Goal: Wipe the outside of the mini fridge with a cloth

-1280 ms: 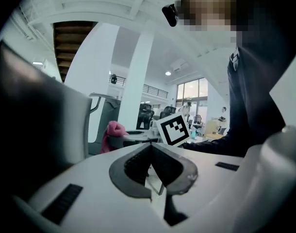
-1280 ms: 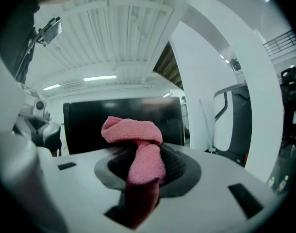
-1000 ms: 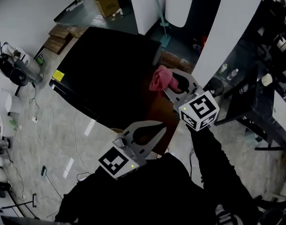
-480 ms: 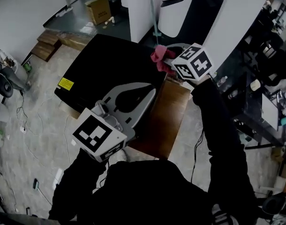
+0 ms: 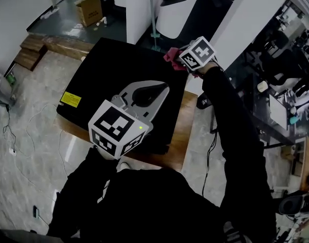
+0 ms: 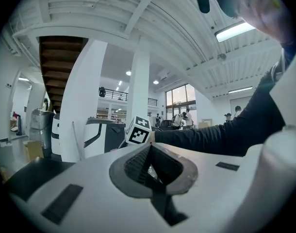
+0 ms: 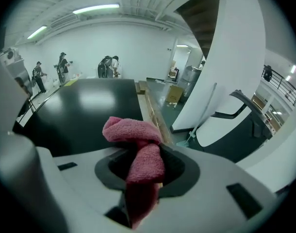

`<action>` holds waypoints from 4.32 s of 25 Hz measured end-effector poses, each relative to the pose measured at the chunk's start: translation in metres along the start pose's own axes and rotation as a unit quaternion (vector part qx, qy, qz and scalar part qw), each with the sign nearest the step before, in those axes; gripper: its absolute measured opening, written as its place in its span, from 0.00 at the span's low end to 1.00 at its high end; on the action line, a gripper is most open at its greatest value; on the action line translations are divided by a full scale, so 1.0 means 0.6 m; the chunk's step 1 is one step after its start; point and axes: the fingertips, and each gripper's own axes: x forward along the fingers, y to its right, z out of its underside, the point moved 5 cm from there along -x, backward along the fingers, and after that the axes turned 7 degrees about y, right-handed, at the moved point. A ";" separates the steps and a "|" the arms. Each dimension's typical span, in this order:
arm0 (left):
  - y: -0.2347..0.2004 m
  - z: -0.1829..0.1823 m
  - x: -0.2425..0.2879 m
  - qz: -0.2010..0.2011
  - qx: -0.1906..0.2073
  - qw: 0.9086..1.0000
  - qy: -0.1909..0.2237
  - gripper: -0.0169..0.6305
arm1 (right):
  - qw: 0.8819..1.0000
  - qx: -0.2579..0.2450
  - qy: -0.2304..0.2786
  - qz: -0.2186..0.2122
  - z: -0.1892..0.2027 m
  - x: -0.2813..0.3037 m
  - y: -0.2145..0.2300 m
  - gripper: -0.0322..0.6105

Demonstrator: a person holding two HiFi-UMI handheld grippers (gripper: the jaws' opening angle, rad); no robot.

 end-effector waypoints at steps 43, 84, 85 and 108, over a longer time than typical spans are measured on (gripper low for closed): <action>0.119 0.046 -0.327 -0.015 0.027 0.999 -0.019 0.03 | 0.998 0.000 0.035 -0.056 -0.003 -0.183 -0.527 0.25; -0.433 0.093 -0.342 0.071 -0.027 0.996 -0.048 0.03 | 0.996 0.034 -0.057 0.051 -0.347 0.286 -0.212 0.22; -0.428 0.095 -0.346 0.070 -0.027 0.996 -0.049 0.03 | 0.997 0.031 -0.054 0.047 -0.345 0.283 -0.226 0.22; -0.236 0.095 -0.515 -0.027 -0.008 0.997 -0.072 0.03 | 0.994 -0.068 -0.028 -0.084 -0.326 0.142 -0.606 0.22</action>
